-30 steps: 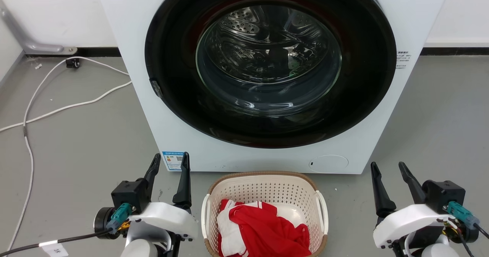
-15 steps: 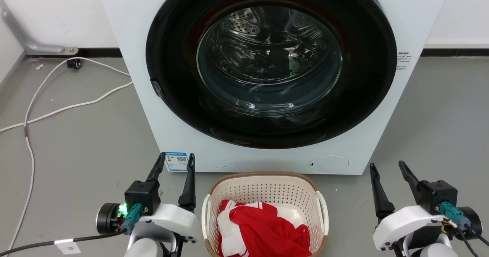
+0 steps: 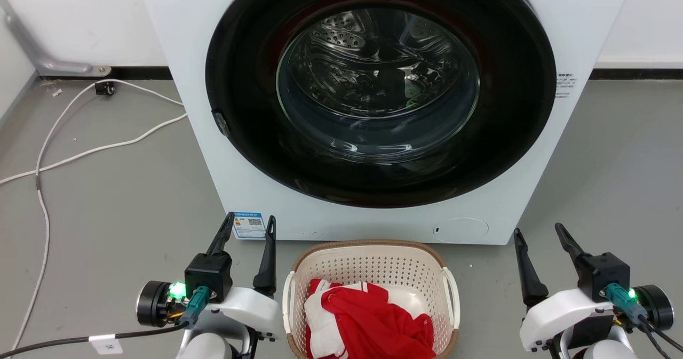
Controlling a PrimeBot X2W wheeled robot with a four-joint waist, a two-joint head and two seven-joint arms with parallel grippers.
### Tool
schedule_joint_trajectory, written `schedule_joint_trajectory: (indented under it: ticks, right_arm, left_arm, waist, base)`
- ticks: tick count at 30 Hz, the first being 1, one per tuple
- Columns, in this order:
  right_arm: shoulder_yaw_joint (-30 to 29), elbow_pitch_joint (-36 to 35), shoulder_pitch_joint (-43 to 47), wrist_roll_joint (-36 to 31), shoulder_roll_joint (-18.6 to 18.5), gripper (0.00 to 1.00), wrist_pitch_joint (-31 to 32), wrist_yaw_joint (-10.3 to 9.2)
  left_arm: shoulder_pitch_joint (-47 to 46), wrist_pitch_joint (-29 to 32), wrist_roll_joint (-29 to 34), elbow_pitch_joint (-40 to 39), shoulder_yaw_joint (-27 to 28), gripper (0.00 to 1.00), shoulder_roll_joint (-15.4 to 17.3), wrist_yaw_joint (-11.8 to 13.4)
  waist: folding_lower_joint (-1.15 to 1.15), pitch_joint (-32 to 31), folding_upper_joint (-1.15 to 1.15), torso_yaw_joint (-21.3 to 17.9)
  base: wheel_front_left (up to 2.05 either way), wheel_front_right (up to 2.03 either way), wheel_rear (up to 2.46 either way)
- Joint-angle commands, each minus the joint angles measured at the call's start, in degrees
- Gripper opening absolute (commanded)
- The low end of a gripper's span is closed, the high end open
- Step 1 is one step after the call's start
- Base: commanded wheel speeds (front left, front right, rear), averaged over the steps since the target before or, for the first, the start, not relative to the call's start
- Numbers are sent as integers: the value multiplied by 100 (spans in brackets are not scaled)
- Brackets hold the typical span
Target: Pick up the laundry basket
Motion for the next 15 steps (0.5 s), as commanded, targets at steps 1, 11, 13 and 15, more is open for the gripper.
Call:
schedule_joint_trajectory:
  ticks: [1,11,13,15]
  right_arm:
    - [3,-1,-3,-10,17,100,-37,-2]
    - [-10,49,-65,40,17,100,-17,-2]
    - [-6,52,-77,48,17,100,-13,-2]
    - [-4,56,-95,65,17,100,-8,-2]
  left_arm:
    - [-60,-42,6,12,7,100,-5,0]
    - [-58,-36,-68,64,-8,100,-5,28]
    - [-70,-37,-50,66,-9,100,-5,33]
    - [-81,-37,-38,84,-10,100,-5,40]
  waist:
    - [0,5,0,0]
    - [0,33,0,1]
    - [0,49,0,0]
    - [0,80,0,-2]
  base:
    - [0,0,0]
    - [0,0,0]
    - [0,0,0]
    - [0,0,0]
